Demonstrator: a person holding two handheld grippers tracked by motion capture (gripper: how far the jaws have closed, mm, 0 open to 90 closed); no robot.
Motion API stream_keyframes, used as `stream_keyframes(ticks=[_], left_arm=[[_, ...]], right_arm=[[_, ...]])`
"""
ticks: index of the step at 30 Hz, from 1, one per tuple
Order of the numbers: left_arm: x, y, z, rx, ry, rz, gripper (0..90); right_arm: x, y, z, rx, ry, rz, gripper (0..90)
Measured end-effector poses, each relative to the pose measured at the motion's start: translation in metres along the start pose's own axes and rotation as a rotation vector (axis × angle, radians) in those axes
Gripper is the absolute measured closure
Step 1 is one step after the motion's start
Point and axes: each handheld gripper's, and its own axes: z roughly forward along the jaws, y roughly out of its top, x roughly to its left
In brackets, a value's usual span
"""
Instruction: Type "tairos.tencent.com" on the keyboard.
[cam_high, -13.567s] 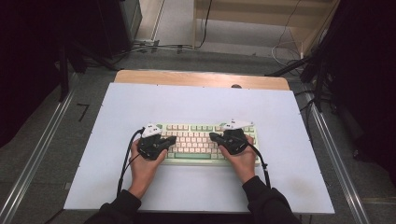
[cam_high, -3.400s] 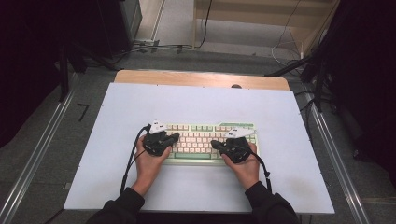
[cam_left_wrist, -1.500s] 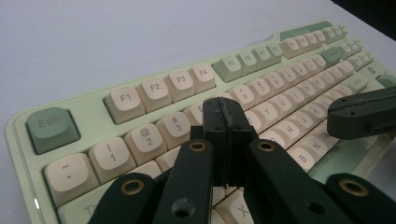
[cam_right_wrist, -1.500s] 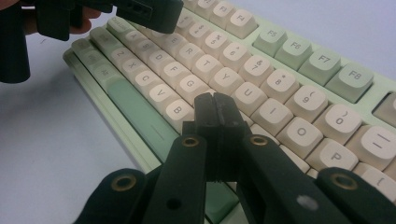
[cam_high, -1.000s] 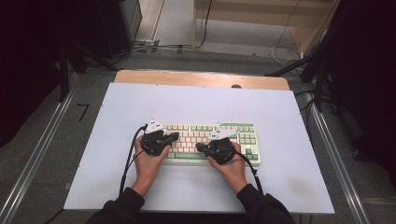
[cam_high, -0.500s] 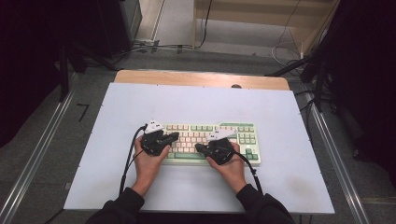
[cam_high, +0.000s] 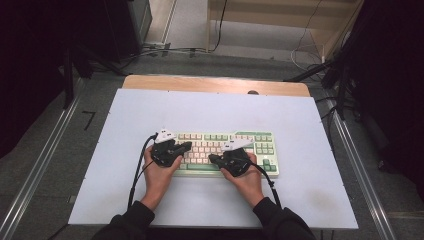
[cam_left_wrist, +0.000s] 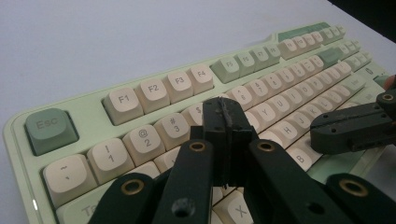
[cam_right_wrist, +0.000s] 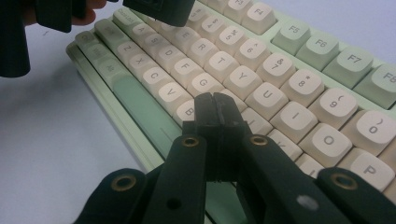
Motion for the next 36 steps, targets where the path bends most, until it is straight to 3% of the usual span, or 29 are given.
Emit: stream_keyframes(ticks=[18, 28, 36], left_arm=[[0.0, 0.0, -0.001, -0.003, 0.001, 0.001, 90.0], [-0.001, 0.001, -0.002, -0.008, -0.005, 0.004, 90.0], [-0.003, 0.001, -0.003, -0.009, -0.015, 0.006, 90.0]], right_arm=[[0.0, 0.0, 0.002, 0.021, 0.002, 0.006, 87.6], [-0.001, 0.002, -0.006, -0.027, -0.008, 0.008, 87.6], [-0.003, 0.003, -0.008, -0.035, -0.014, 0.017, 87.6]])
